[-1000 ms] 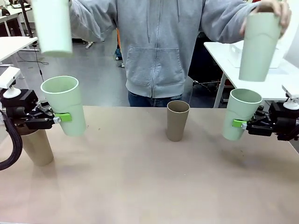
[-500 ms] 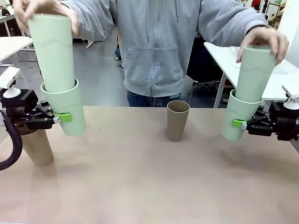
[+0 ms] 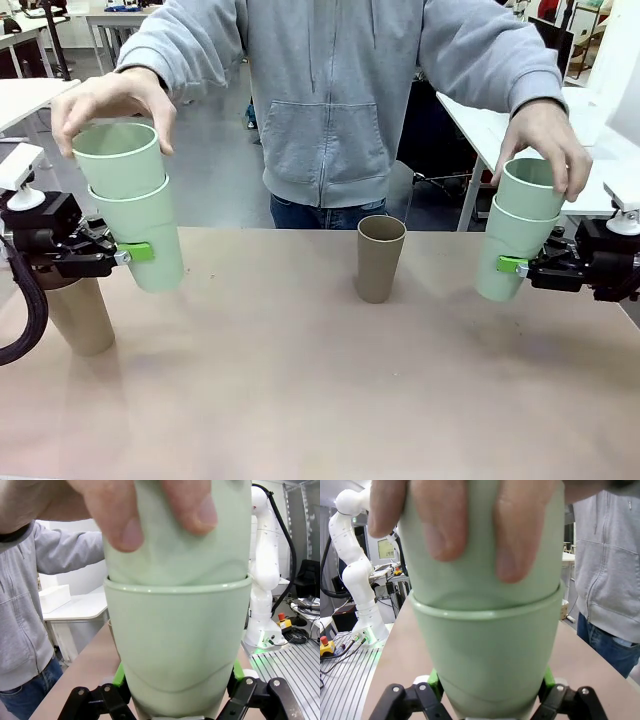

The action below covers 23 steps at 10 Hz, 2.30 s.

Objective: Stack the cups and store them in the basket.
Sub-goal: Place the stack of Reusable plastic cups into the Pantry Basket.

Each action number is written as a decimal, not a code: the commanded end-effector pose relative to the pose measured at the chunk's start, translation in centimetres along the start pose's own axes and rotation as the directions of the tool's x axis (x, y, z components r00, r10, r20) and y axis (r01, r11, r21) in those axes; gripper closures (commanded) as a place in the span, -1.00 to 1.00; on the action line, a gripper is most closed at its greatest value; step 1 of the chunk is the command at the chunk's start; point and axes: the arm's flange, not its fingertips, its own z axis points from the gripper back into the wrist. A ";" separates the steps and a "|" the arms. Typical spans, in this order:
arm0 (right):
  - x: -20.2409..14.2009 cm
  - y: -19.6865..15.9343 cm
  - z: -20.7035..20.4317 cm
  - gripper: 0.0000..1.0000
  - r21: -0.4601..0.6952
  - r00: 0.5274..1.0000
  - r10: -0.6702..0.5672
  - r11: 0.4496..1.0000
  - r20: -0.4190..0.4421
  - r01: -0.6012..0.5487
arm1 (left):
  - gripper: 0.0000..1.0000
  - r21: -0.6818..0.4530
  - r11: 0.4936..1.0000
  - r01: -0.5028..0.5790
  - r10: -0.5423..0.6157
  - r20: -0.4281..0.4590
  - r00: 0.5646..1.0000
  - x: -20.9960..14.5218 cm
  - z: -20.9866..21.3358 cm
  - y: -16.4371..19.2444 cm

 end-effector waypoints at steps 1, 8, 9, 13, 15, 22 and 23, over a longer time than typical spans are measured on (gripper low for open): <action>0.2 0.0 -0.2 -0.73 -0.004 1.000 0.008 1.000 0.007 -0.008 | -0.73 -0.003 1.000 0.017 -0.017 -0.001 1.000 0.2 -0.2 0.0; 0.2 0.0 -0.2 -0.73 -0.004 1.000 0.008 1.000 0.007 -0.008 | -0.73 -0.003 1.000 0.017 -0.017 -0.001 1.000 0.2 -0.2 0.0; 0.2 0.0 -0.2 -0.73 -0.004 1.000 0.008 1.000 0.007 -0.008 | -0.73 -0.003 1.000 0.017 -0.017 -0.001 1.000 0.2 -0.2 0.0; 0.2 0.0 -0.2 -0.73 -0.004 1.000 0.008 1.000 0.007 -0.008 | -0.73 -0.003 1.000 0.017 -0.017 -0.001 1.000 0.2 -0.2 0.0; 0.2 0.0 -0.2 -0.73 -0.004 1.000 0.008 1.000 0.007 -0.008 | -0.73 -0.003 1.000 0.017 -0.017 -0.001 1.000 0.2 -0.2 0.0; 0.2 0.0 -0.2 -0.73 -0.004 1.000 0.008 1.000 0.007 -0.008 | -0.73 -0.003 1.000 0.017 -0.017 -0.001 1.000 0.2 -0.2 0.0; 0.2 0.0 -0.2 -0.73 -0.004 1.000 0.008 1.000 0.007 -0.008 | -0.73 -0.003 1.000 0.017 -0.017 -0.001 1.000 0.2 -0.2 0.0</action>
